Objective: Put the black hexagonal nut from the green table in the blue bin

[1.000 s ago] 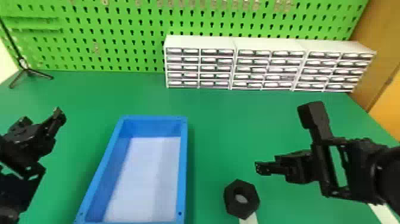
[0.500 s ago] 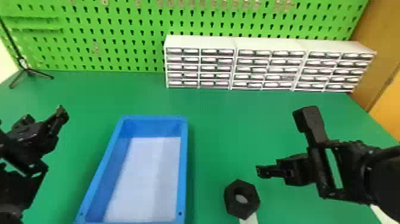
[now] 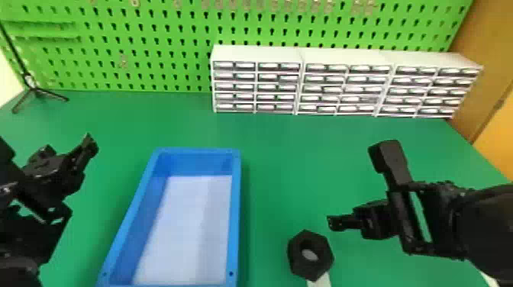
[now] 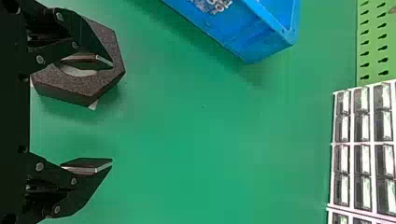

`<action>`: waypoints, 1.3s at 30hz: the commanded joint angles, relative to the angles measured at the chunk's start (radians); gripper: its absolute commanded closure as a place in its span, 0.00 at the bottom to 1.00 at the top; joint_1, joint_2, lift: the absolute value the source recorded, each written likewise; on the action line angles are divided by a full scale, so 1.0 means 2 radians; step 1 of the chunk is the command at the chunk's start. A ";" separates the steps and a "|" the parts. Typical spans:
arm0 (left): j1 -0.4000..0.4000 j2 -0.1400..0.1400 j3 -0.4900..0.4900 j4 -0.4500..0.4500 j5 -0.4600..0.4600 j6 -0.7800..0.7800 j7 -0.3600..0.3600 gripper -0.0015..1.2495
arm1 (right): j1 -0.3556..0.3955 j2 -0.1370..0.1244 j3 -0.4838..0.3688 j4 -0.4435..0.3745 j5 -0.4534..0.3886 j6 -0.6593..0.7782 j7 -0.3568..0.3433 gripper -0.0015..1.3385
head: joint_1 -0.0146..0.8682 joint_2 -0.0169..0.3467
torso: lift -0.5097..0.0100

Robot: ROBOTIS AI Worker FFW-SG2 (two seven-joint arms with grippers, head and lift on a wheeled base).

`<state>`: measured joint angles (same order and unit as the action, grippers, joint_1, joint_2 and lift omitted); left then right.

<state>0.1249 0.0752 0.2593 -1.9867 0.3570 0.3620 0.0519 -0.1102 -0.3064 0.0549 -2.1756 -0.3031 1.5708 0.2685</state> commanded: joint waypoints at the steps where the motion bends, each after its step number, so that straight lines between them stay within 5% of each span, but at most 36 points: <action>1: -0.002 0.000 -0.004 0.003 0.000 0.000 0.000 0.35 | -0.006 0.001 0.011 0.010 0.012 0.001 0.000 0.39 | 0.80 0.07 | 0.79; 19: -0.013 0.000 -0.016 0.013 0.000 0.000 0.000 0.35 | -0.037 0.004 0.055 0.065 0.009 0.001 0.000 0.39 | 0.80 0.07 | 0.79; 39: -0.014 0.000 -0.020 0.015 0.000 0.000 0.000 0.35 | -0.055 -0.009 0.086 0.088 -0.011 0.001 0.000 0.39 | 0.80 0.07 | 0.79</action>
<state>0.0970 0.0752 0.2195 -1.9558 0.3574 0.3620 0.0513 -0.2187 -0.3217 0.2268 -2.0008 -0.3222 1.5708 0.2684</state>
